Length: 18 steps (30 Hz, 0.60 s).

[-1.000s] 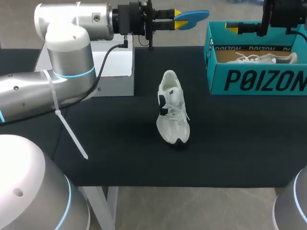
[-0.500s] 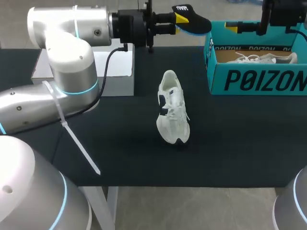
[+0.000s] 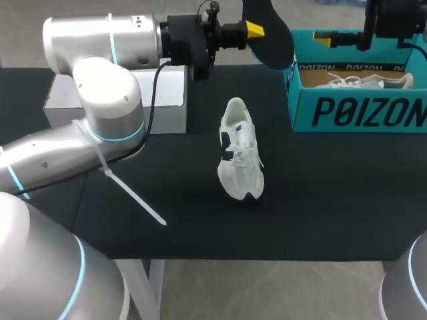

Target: Take the shoe out of the shoebox, open the shoe tongue, remove and reinsert the insole, then place the shoe into the shoebox

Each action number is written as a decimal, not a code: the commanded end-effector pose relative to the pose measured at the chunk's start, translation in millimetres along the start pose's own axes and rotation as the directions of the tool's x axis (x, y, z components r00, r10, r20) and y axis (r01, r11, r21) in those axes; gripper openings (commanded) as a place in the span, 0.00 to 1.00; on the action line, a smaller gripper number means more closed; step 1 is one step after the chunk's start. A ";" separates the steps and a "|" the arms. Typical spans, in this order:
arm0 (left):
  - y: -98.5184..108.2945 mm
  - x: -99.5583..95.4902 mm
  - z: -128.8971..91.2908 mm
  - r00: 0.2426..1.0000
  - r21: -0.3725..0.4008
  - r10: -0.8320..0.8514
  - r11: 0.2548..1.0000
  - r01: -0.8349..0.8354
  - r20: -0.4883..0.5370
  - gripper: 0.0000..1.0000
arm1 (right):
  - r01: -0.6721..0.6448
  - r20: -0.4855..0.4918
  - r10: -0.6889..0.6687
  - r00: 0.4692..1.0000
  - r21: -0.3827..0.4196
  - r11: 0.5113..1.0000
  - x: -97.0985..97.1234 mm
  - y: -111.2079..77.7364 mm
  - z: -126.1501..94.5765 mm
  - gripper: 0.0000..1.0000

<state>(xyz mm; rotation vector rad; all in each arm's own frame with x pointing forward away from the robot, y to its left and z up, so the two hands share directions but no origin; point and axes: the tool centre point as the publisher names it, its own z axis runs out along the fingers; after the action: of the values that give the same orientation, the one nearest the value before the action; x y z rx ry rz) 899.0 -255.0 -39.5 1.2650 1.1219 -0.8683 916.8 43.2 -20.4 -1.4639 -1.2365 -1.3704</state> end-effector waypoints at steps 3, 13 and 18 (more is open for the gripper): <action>6.7 -1.4 -2.0 0.989 0.117 -0.149 0.982 0.148 -0.004 0.00 | -0.003 0.002 0.003 1.000 -0.001 1.000 -1.0 0.6 1.4 1.00; 1.9 -2.1 -1.8 0.999 0.096 -0.041 0.995 0.038 0.021 0.00 | -0.004 0.000 0.004 1.000 0.000 1.000 -1.4 1.9 3.0 1.00; -3.8 2.1 6.3 0.987 0.118 -0.142 0.984 0.133 0.071 0.00 | 0.006 -0.012 -0.006 1.000 0.006 1.000 2.9 2.5 10.1 1.00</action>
<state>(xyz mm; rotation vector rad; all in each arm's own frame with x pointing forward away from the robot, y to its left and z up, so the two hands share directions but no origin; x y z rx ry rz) 897.4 -254.3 -35.9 1.2804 1.1321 -1.0579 917.3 46.6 -20.3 -1.4551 -1.2352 -1.3710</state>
